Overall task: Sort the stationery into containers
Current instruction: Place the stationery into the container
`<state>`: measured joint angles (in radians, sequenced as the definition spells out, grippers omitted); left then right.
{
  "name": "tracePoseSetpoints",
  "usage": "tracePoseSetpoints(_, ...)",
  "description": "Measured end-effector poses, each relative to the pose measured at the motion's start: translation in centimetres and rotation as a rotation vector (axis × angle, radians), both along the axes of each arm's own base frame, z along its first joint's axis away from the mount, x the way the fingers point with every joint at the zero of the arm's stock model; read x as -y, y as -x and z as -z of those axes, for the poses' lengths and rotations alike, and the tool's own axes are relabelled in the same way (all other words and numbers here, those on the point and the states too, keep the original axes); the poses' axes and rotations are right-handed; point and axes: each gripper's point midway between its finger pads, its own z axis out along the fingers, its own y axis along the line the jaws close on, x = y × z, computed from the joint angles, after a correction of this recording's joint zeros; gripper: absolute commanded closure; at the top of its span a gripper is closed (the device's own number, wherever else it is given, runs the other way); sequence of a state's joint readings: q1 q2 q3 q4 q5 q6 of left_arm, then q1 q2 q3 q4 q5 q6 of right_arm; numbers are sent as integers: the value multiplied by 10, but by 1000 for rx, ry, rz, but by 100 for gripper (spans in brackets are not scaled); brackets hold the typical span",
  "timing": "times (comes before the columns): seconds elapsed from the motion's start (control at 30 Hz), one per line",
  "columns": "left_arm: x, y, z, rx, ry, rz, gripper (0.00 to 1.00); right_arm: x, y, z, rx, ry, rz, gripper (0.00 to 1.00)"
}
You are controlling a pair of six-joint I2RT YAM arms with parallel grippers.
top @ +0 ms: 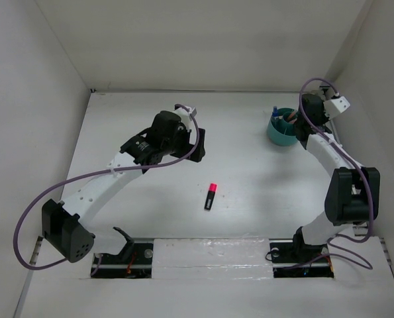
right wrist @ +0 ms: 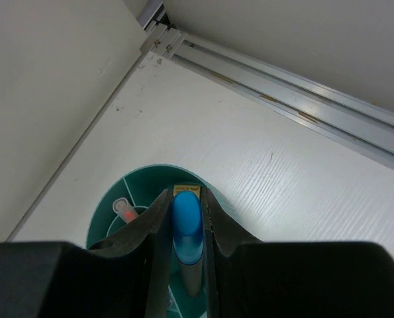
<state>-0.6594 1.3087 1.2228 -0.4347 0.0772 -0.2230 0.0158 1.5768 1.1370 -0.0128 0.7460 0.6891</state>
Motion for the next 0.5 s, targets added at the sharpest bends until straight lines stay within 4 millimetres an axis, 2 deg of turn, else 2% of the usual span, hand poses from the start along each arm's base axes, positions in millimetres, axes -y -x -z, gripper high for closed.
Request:
tracePoseSetpoints(0.23,2,1,-1,-3,8,10,0,2,-1,4,-1,-1,14,100)
tracePoseSetpoints(0.33,3,2,-1,-5,11,15,0,4,-3,9,-3,-2,16,92)
tracePoseSetpoints(0.47,3,2,-1,-6,12,16,0,5,-4,19,-25,-3,18,90)
tracePoseSetpoints(0.5,3,2,-1,-6,12,16,0,5,-4,22,-29,-5,19,86)
